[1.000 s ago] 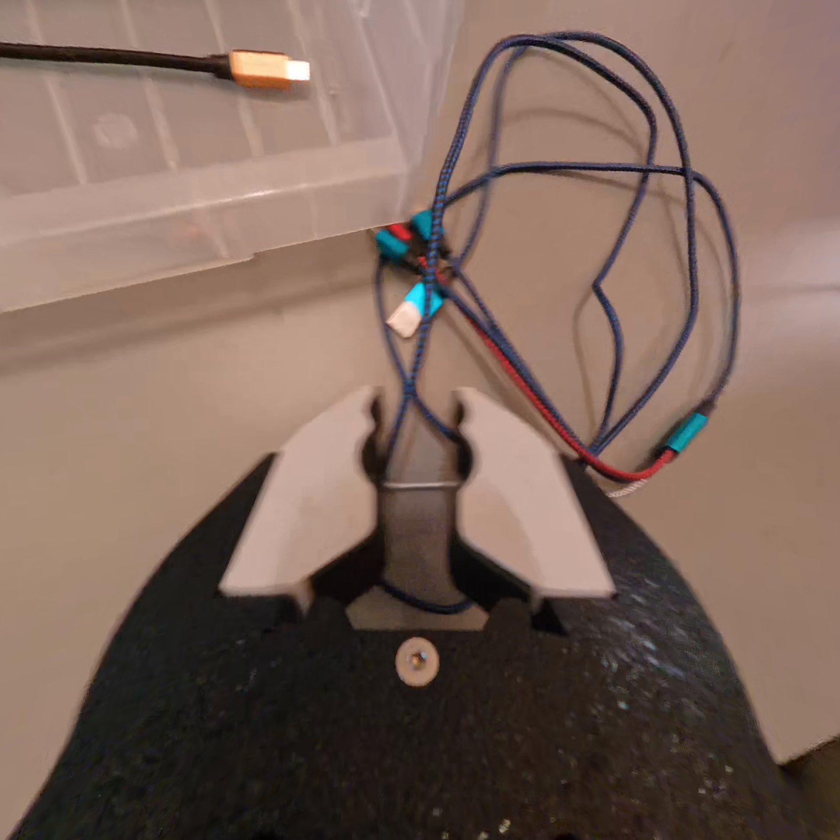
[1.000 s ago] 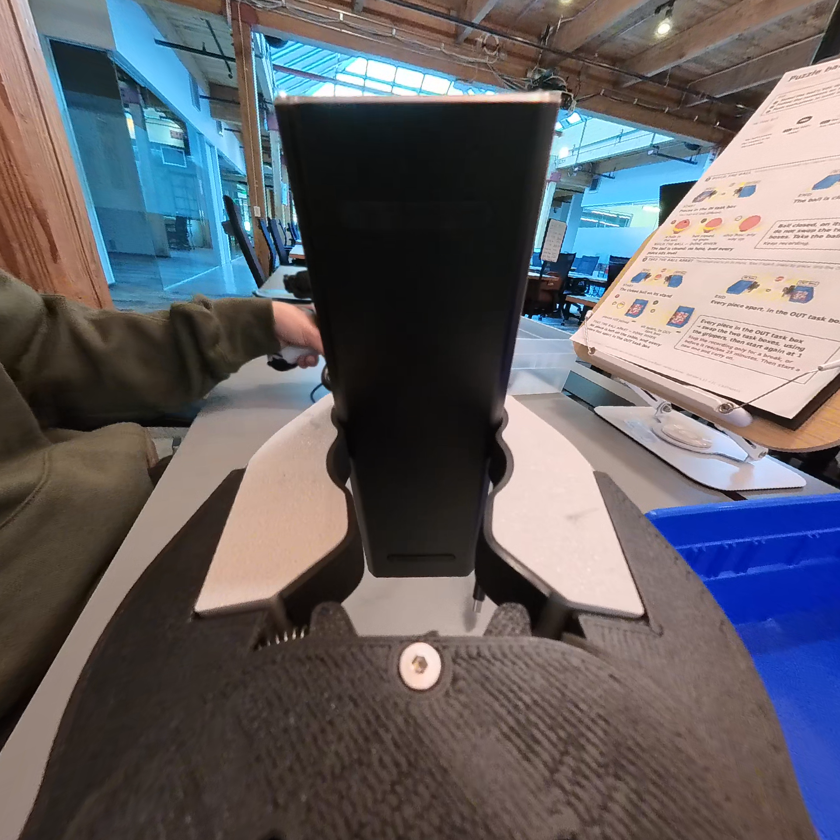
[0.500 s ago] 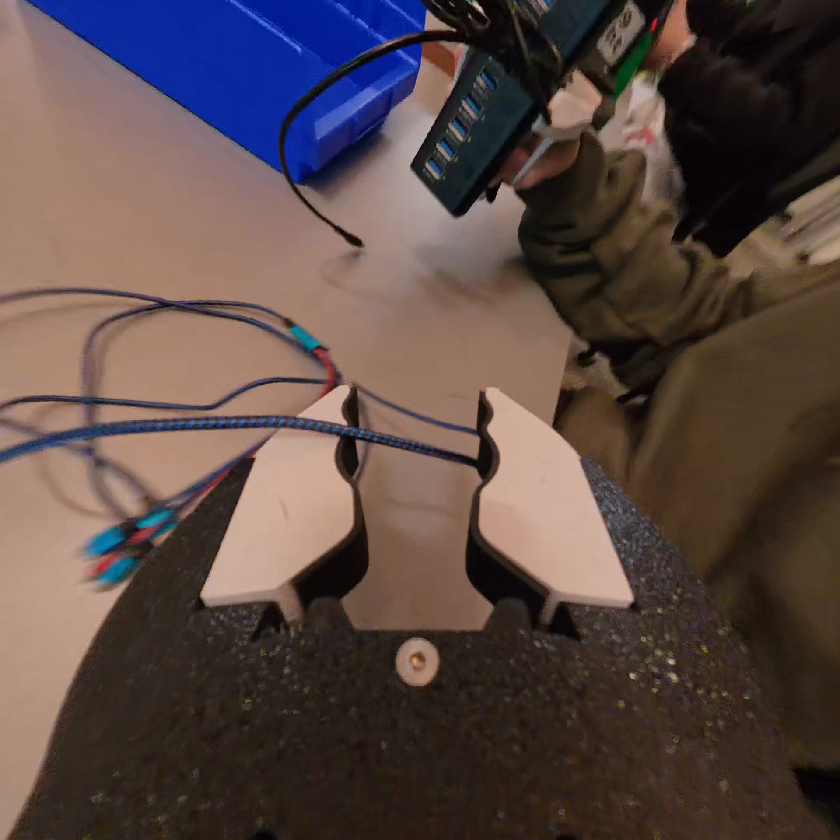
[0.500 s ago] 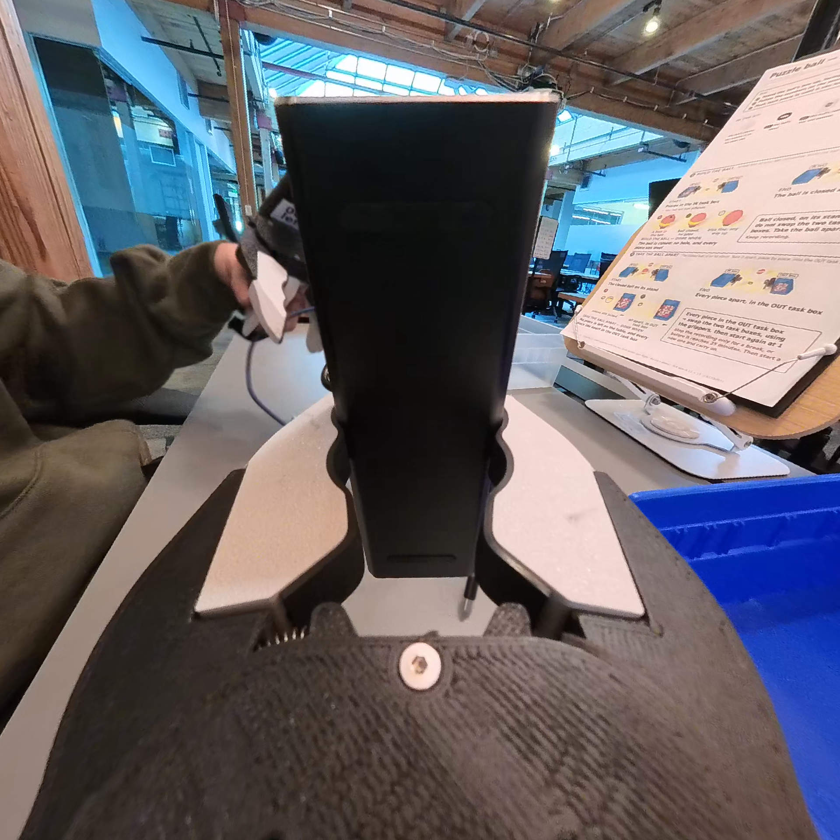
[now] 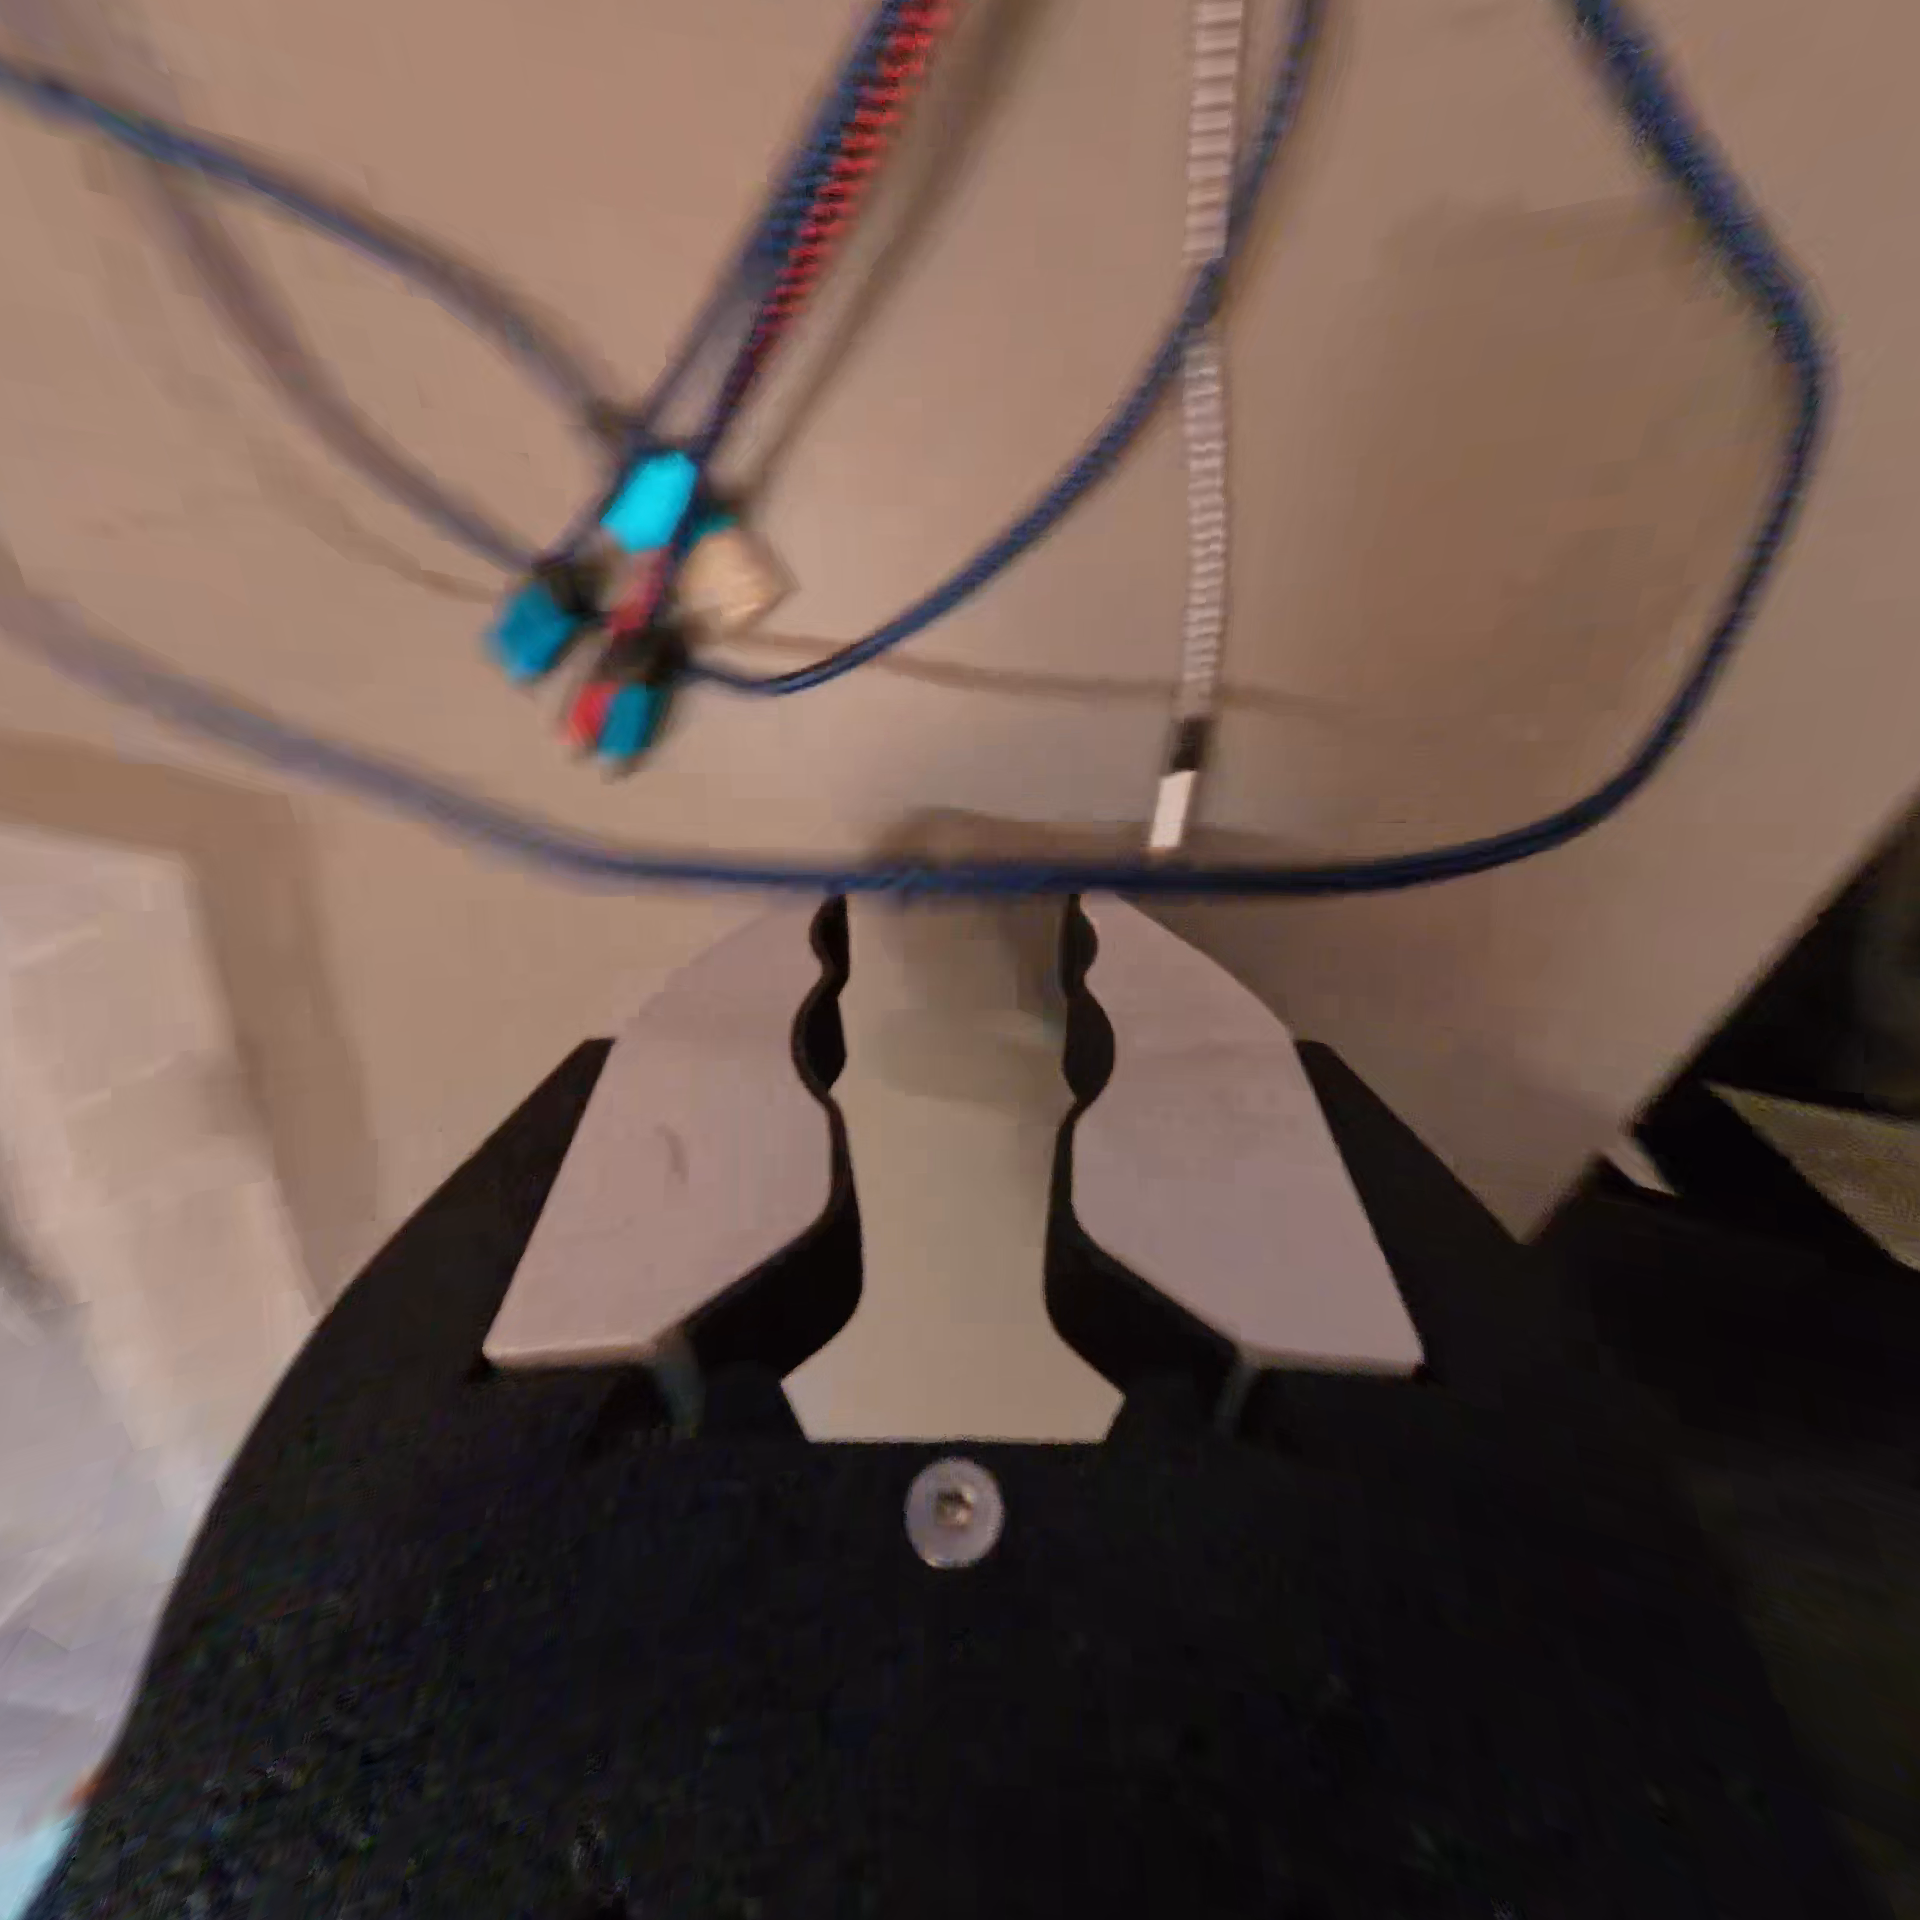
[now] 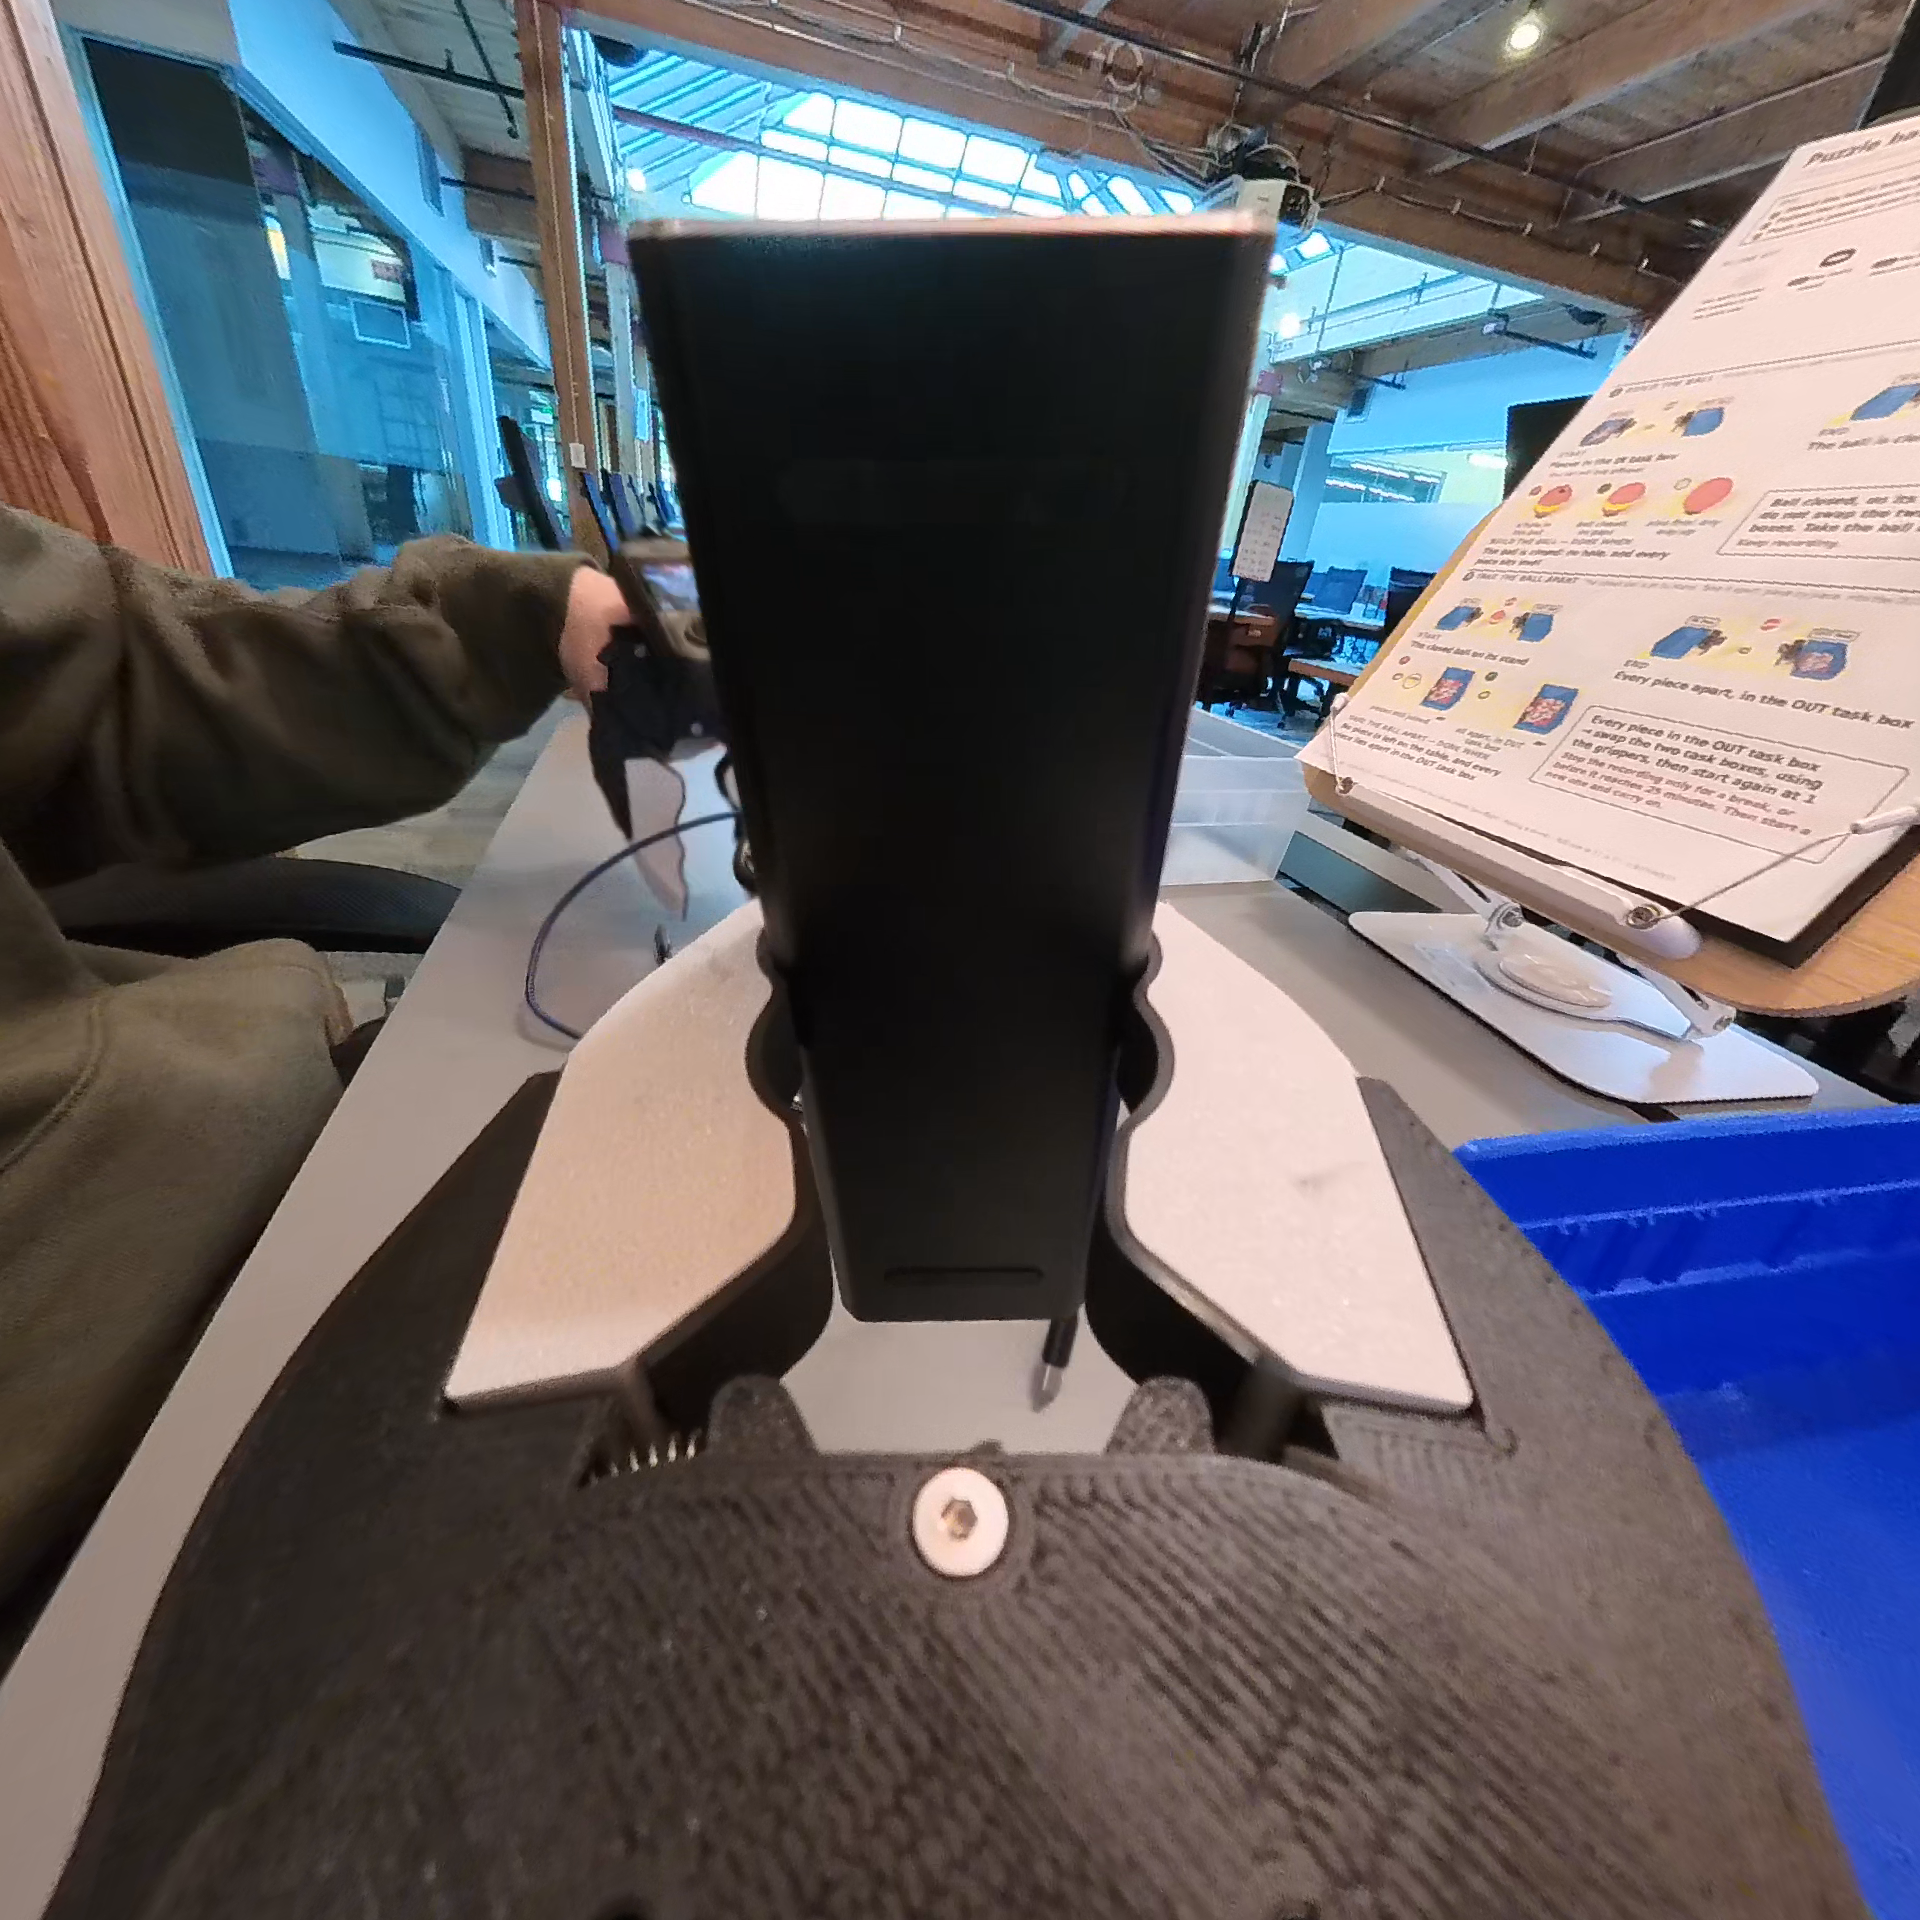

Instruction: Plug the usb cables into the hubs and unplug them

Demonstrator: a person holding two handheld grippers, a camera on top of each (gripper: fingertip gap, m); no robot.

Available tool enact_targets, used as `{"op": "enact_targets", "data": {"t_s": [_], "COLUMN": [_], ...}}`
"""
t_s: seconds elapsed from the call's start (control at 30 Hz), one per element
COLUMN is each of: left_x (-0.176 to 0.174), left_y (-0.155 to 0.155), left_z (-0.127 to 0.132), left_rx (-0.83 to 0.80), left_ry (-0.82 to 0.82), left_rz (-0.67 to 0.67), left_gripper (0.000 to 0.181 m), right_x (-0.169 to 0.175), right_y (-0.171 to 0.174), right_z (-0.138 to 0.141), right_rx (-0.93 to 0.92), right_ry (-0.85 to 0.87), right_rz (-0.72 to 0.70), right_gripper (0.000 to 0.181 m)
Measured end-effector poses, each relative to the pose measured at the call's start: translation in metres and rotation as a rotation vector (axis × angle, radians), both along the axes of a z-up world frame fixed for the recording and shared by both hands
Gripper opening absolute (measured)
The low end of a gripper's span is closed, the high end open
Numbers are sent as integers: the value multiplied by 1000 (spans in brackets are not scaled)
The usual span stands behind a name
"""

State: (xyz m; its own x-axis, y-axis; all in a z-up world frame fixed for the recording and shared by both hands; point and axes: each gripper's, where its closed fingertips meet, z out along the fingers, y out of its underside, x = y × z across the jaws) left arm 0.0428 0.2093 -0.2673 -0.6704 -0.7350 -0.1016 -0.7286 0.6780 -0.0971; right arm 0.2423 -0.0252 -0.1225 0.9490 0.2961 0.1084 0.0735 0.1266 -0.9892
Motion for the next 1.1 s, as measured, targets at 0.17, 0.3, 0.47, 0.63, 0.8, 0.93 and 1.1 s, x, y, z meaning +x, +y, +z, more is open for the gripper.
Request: {"op": "enact_targets", "data": {"t_s": [0.17, 0.3, 0.47, 0.63, 0.8, 0.93, 1.1], "left_x": [10, 64, 123, 88, 72, 111, 187], "left_y": [-73, -155, -179, -119, -36, 54, 15], "left_z": [-9, 3, 34, 34, 69, 117, 113], "left_rx": [-79, -307, -423, -152, 217, 685, 519], "left_ry": [72, -118, -343, 122, 440, 329, -173], "left_rz": [-103, -59, -64, -313, -402, -342, -635], "left_gripper": [31, 27, 32, 28, 34, 41, 63], "right_x": [1, 5, 11, 17, 20, 27, 34], "right_y": [-3, -6, -13, -18, -19, -25, -34], "right_z": [2, 2, 4, 4, 1, 1, 5], "right_rx": [6, 14, 28, 35, 29, 36, 61], "right_ry": [-4, 3, 10, 19, 23, 31, 43], "right_rz": [-4, -12, -35, -48, -58, -78, -96], "right_gripper": [60, 60, 60, 60, 60, 60, 60]}}
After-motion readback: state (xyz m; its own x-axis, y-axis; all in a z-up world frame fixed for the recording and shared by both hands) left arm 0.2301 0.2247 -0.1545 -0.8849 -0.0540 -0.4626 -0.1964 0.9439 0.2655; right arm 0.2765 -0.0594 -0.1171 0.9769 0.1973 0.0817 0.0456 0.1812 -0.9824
